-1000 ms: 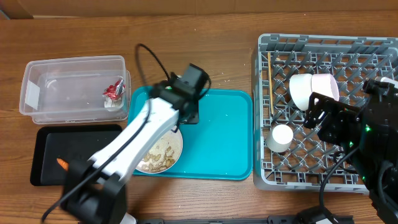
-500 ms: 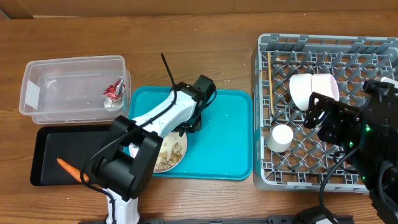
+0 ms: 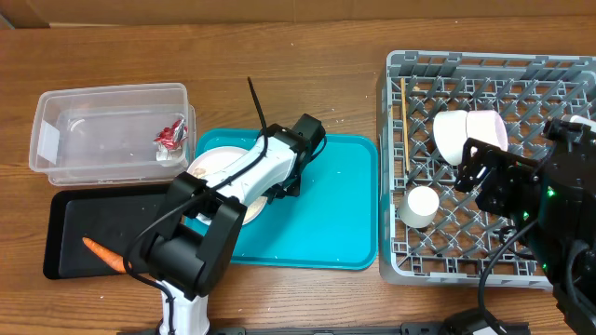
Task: Sort waste into correct bins and load items into the dishwasher
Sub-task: 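Grasp the rim of the white plate with the left gripper, then lift the plate and move it over the black tray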
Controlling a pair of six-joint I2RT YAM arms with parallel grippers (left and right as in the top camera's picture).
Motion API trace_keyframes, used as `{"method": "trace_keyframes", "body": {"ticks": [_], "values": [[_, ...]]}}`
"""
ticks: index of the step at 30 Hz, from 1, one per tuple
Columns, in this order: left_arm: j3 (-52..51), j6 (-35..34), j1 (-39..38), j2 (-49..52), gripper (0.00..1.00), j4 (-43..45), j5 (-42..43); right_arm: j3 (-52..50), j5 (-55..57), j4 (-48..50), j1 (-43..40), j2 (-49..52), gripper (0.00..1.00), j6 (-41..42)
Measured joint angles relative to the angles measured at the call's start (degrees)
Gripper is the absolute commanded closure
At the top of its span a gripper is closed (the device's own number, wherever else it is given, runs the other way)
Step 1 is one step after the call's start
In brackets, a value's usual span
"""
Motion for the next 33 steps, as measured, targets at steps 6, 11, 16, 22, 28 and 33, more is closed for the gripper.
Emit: {"method": "trace_keyframes", "body": {"ticks": [6, 11, 16, 22, 28, 33], "values": [[0.04, 1.27, -1.55, 0.15, 0.96, 0.55, -1.27, 0.0, 0.0, 0.0, 0.0, 0.0, 0.0, -0.02], [2.51, 0.55, -2.51, 1.07, 0.96, -5.84, -0.66, 0.0, 0.0, 0.0, 0.0, 0.0, 0.0, -0.04], [8.35, -4.09, -2.58, 1.11, 0.96, -13.4, -0.2, 0.0, 0.0, -0.02, 0.0, 0.0, 0.0, 0.0], [12.02, -8.5, -2.58, -3.65, 0.96, -16.09, 0.94, 0.0, 0.02, 0.02, 0.0, 0.0, 0.0, 0.0], [12.55, -10.84, -2.58, -12.66, 0.96, -18.8, 3.34, 0.0, 0.0, -0.02, 0.0, 0.0, 0.0, -0.02], [12.63, -14.47, -2.58, -17.31, 0.96, -24.74, 4.0, 0.0, 0.0, -0.02, 0.0, 0.0, 0.0, -0.02]]}}
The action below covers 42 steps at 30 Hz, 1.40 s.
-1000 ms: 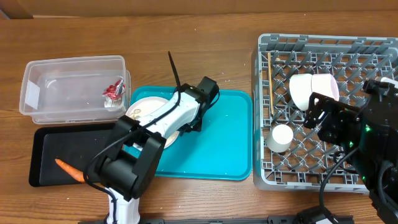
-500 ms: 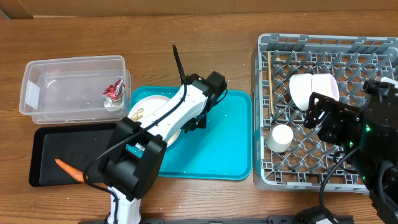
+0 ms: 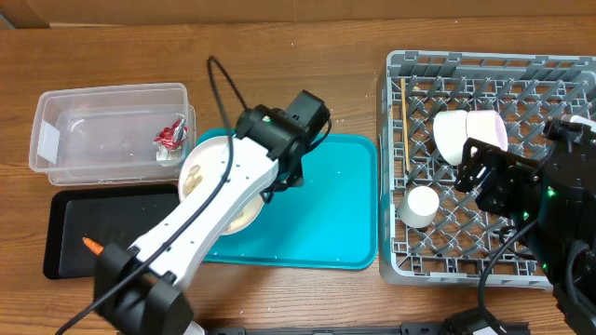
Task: Sort waste into correct bins and load items into the dishwasher
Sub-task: 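Lift the plate and move it over the black tray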
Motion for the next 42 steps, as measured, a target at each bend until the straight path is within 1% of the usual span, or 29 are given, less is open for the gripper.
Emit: {"method": "trace_keyframes", "body": {"ticks": [4, 7, 11, 16, 19, 22, 25, 29, 35, 42], "values": [[0.09, -2.25, 0.96, -2.34, 0.95, -4.57, 0.04, 0.0, 0.0, 0.04, 0.0, 0.0, 0.0, 0.0], [0.09, -2.89, 3.52, -2.91, 0.96, -7.63, -0.44, 0.0, 0.0, 0.0, 0.0, 0.0, 0.0, 0.0], [0.09, -3.02, 9.01, -2.95, 0.96, -8.85, -1.81, 0.0, 0.0, 0.02, 0.0, 0.0, 0.0, 0.0], [0.07, -2.95, 18.71, -2.95, 0.96, -8.44, -3.04, 0.0, 0.0, 0.0, 0.0, 0.0, 0.0, 0.0], [-0.74, -2.95, 25.29, -3.13, 0.96, -4.46, -3.98, 0.0, 0.0, 0.02, 0.0, 0.0, 0.0, 0.0], [-4.04, -2.4, 30.71, -3.34, 0.95, 1.77, -3.93, 0.0, 0.0, 0.02, 0.0, 0.0, 0.0, 0.02], [-8.7, -1.79, 33.46, -3.34, 0.95, 7.45, -3.89, 0.0, 0.02, 0.0, 0.0, 0.0, 0.0, 0.0], [-13.16, 0.11, 35.15, -3.34, 0.96, 14.16, -2.95, 0.0, 0.0, 0.0, 0.0, 0.0, 0.0, 0.0], [-13.84, 2.49, 35.87, -5.7, 0.95, 21.46, -2.21, 0.0, 0.02, 0.04, 0.0, 0.0, 0.0, 0.02], [-14.36, 4.85, 36.0, -14.69, 0.96, 23.37, -1.7, 0.0, 0.02, 0.02, 0.0, 0.0, 0.0, 0.0]]}}
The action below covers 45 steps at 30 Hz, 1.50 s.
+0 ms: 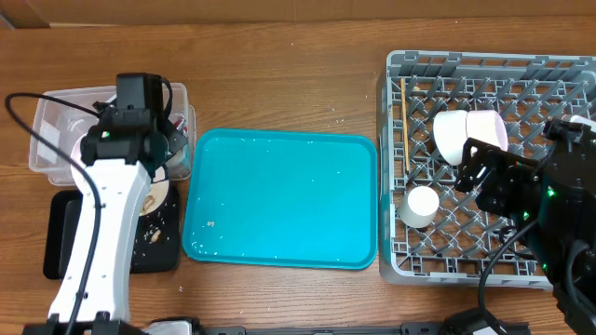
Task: Sort waste into correct bins and load items into the dishwasher
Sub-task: 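Lift the plate and move it over the black tray, then tilt the plate to scrape the food scraps onto the black tray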
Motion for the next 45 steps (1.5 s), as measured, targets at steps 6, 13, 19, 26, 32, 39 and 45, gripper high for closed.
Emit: {"method": "trace_keyframes", "body": {"ticks": [6, 13, 19, 26, 32, 39, 45], "values": [[-6.05, 2.43, 2.23, -4.83, 0.95, 6.08, 2.43, 0.0, 0.0, -0.02, 0.0, 0.0, 0.0, -0.02], [-12.13, 5.86, 9.99, -6.67, 0.96, 9.88, 11.67, 0.0, 0.0, 0.0, 0.0, 0.0, 0.0, 0.0], [-12.55, 9.38, 13.25, -8.5, 0.96, 9.77, 16.81, 0.0, -0.02, 0.02, -0.02, 0.0, 0.0, 0.0], [-12.59, 11.32, 13.25, -16.15, 0.96, 11.23, 16.87, 0.0, 0.0, -0.02, 0.0, 0.0, 0.0, 0.02], [-12.79, 11.76, 13.25, -16.52, 0.96, 8.61, 14.99, 0.0, 0.0, 0.0, 0.0, 0.0, 0.0, 0.0], [-12.85, 10.58, 13.25, -16.5, 0.95, 8.15, 14.78, 0.0, -0.02, 0.02, 0.0, 0.0, 0.0, 0.0], [-15.82, 8.46, 13.25, -16.74, 0.96, 10.95, 14.78, 0.0, 0.0, 0.0, 0.0, 0.0, 0.0, 0.0]]}}
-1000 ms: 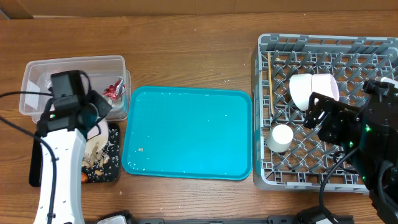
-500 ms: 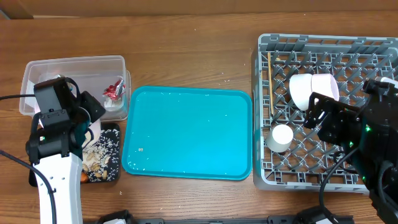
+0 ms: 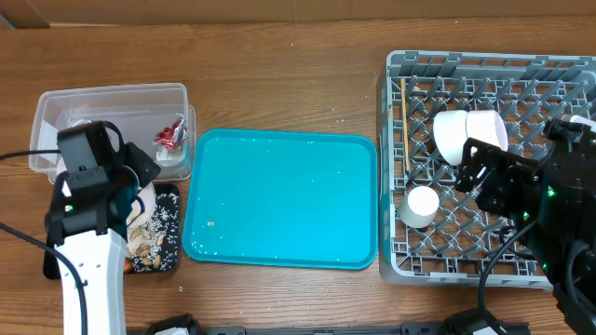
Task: Sort waste into correct bins and load items into the dishwasher
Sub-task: 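Tilt the plate to scrape the food scraps onto the black tray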
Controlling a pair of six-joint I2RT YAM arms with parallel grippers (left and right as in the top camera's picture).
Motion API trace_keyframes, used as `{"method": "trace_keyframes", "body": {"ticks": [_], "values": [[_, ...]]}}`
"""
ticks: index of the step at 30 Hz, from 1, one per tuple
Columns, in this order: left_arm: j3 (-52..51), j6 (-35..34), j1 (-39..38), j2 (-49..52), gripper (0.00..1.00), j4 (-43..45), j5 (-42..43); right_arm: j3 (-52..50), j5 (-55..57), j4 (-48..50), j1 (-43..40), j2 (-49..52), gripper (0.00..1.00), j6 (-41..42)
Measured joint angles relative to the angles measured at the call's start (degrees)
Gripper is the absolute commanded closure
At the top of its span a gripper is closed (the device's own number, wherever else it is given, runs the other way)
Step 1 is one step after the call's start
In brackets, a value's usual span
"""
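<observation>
My left gripper (image 3: 138,180) hangs over the black tray (image 3: 56,233) at the left, shut on a white plate (image 3: 147,197) that is tilted steeply. Rice and food scraps (image 3: 154,233) lie on the tray under it. A clear plastic bin (image 3: 102,107) behind the tray holds a red wrapper (image 3: 169,137). The grey dish rack (image 3: 484,70) on the right carries a white and pink bowl (image 3: 466,132), a small white cup (image 3: 421,206) and a chopstick (image 3: 404,121). My right gripper (image 3: 477,175) sits over the rack; its jaws are too dark to read.
A teal tray (image 3: 279,200) lies in the middle of the wooden table, bare except for a few crumbs. The right arm's black body covers the rack's right side.
The left gripper has moved with the plate from beside the clear bin toward the front of the black tray. More rice and scraps now lie on the tray. The right arm is unchanged.
The left gripper first reached the plate on the teal tray, then held it raised at the tray's left end. Later the plate was over the black tray with scraps falling from it. Now it is tilted there above a larger pile of scraps.
</observation>
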Motion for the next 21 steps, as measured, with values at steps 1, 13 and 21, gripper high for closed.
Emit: {"method": "trace_keyframes", "body": {"ticks": [1, 13, 21], "values": [[-1.14, -0.04, 0.0, -0.28, 0.96, 0.79, 0.02, 0.0, -0.02, 0.0, 0.0, 0.0, 0.0, -0.02], [-7.56, 1.97, 0.0, -10.47, 0.96, 5.53, -0.52, 0.0, -0.02, 0.0, 0.0, 0.0, 0.0, 0.02], [-7.98, 4.02, 0.0, -10.54, 0.96, 8.98, -0.07, 0.0, -0.04, -0.02, 0.0, 0.0, 0.0, 0.02]]}}
